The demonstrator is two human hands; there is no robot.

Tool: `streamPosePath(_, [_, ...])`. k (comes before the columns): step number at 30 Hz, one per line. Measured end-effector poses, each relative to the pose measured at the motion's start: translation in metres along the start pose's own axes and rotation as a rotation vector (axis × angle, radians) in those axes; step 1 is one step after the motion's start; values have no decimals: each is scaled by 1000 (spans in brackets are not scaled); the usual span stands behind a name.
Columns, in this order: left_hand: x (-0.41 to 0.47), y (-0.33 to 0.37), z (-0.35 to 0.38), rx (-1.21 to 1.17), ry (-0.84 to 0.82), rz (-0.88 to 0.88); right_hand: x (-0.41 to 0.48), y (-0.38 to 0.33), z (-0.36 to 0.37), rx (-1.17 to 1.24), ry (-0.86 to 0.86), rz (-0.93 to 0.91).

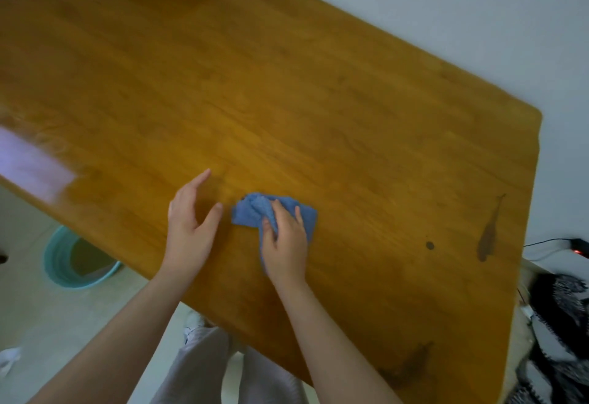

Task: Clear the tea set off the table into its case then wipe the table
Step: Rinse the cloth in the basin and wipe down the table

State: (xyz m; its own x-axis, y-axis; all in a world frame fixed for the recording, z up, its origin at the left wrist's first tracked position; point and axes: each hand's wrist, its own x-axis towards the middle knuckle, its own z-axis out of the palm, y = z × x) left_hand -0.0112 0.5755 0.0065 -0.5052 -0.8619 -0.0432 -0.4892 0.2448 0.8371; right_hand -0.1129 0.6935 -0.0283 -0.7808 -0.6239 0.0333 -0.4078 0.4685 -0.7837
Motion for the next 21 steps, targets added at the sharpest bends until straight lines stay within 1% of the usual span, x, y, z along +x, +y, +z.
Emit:
streamPosePath(3, [-6, -2, -12, -27, 5, -56, -7, 34, -32, 9, 242, 256])
streamPosePath(4, [-7, -2, -13, -29, 10, -73, -1, 43, -43, -18, 300, 304])
streamPosePath(5, [-9, -3, -15, -33, 12, -88, 7, 49, -50, -64, 330, 311])
streamPosePath(7, [-11, -6, -19, -42, 1, -93, 29, 55, -52, -139, 341, 269])
streamPosePath(10, [-14, -13, -25, -6, -28, -60, 60, 51, -38, -134, 347, 290])
streamPosePath(12, [-11, -22, -34, 65, -45, -29, 67, 38, -20, -171, 308, 258])
streamPosePath(16, [1, -30, -51, 252, -123, 16, 55, 0, 32, -333, 137, 62])
streamPosePath(18, [4, -29, -56, 256, -140, 24, 45, -21, 57, -330, 50, -15])
streamPosePath(21, [6, -33, -67, 156, -103, -2, 28, -49, 84, -309, -65, -102])
